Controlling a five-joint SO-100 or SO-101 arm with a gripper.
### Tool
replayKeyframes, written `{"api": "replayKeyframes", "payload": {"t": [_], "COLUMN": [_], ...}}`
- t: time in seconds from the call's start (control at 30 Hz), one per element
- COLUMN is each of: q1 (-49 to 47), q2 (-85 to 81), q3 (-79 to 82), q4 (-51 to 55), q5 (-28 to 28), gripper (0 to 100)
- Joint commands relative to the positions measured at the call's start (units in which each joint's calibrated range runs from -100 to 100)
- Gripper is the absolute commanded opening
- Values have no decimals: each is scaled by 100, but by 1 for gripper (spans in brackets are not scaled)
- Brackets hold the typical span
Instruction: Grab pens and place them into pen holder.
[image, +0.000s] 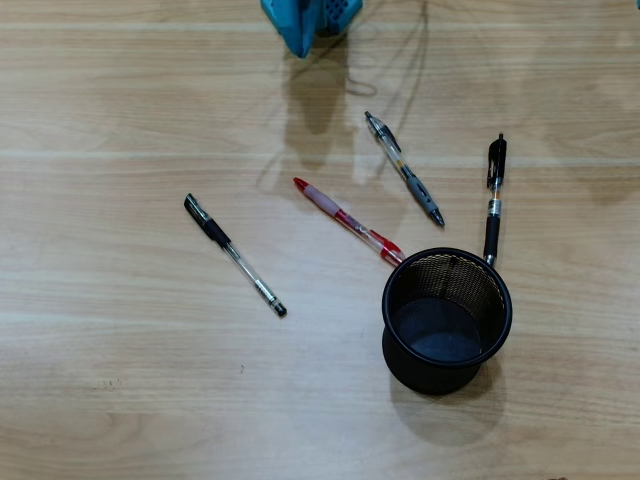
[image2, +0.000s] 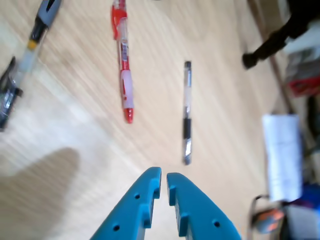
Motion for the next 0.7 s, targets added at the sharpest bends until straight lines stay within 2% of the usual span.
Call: {"api": "replayKeyframes", "payload": {"t": [0.0, 0.1, 0.3, 0.43, 0.67], "q1": [462, 616, 734, 834, 1015], "q2": [995, 1961, 3935, 5774, 7967], "q3": [-502, -628, -1809, -3323, -5693], "q4": [-241, -637, -603, -422, 249], "q5": [-519, -590, -707, -707, -692], "gripper": [2, 2, 2, 2, 2]}}
